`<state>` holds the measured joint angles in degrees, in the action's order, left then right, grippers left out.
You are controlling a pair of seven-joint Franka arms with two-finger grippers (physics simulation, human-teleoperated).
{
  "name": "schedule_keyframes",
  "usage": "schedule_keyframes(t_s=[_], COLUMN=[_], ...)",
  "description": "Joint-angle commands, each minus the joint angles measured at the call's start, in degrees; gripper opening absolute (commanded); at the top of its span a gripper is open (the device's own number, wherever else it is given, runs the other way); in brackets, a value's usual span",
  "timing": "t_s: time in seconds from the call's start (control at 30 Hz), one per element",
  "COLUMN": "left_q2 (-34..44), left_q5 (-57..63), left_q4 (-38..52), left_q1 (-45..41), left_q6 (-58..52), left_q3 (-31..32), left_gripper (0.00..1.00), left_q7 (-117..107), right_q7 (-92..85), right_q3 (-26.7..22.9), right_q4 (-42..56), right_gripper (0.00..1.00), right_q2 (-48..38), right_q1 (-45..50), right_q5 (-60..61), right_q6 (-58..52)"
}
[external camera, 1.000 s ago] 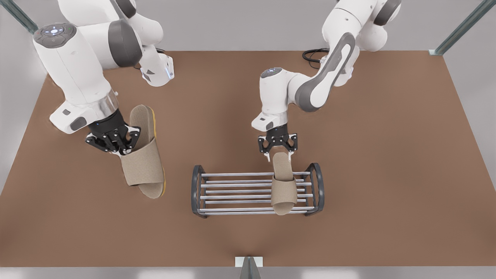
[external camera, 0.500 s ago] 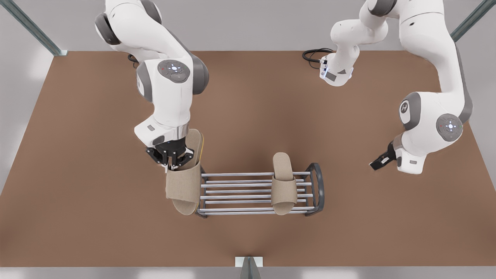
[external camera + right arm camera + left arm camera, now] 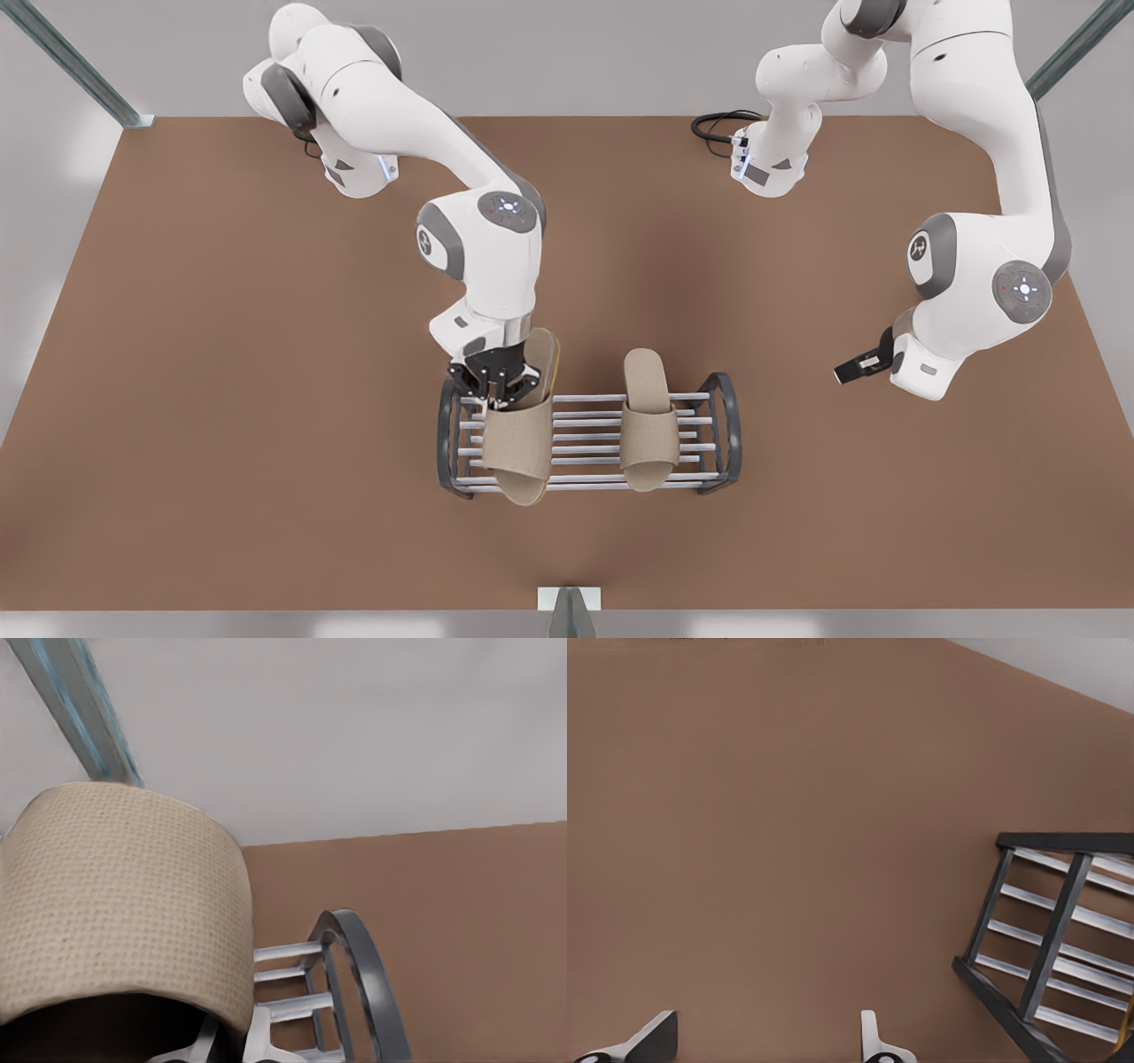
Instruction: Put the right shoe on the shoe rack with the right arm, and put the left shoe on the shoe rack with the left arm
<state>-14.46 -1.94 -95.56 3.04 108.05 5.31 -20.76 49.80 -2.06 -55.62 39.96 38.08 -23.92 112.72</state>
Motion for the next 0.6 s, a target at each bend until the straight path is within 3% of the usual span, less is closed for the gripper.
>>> schedule_keyframes(t_s=[0.0,0.57], left_q2=[0.05,-0.30], left_q5=[0.09,0.26], left_q4=[0.03,0.03], left_q1=[-0.05,-0.05], left_q6=[0.40,0.32], left_q3=[0.05,-0.04], left_gripper=[1.00,1.00], left_q7=[10.38,10.38], right_q7=[14.10,16.56], right_q3=[0.04,0.57], right_q4=[-0.28,-12.76], right_gripper=[0.21,0.21], right_q2=[0.73,0.99], right_q1=[0.16,0.33], right_q5=[-0.34,-1.13], right_q6=[3.12,11.38])
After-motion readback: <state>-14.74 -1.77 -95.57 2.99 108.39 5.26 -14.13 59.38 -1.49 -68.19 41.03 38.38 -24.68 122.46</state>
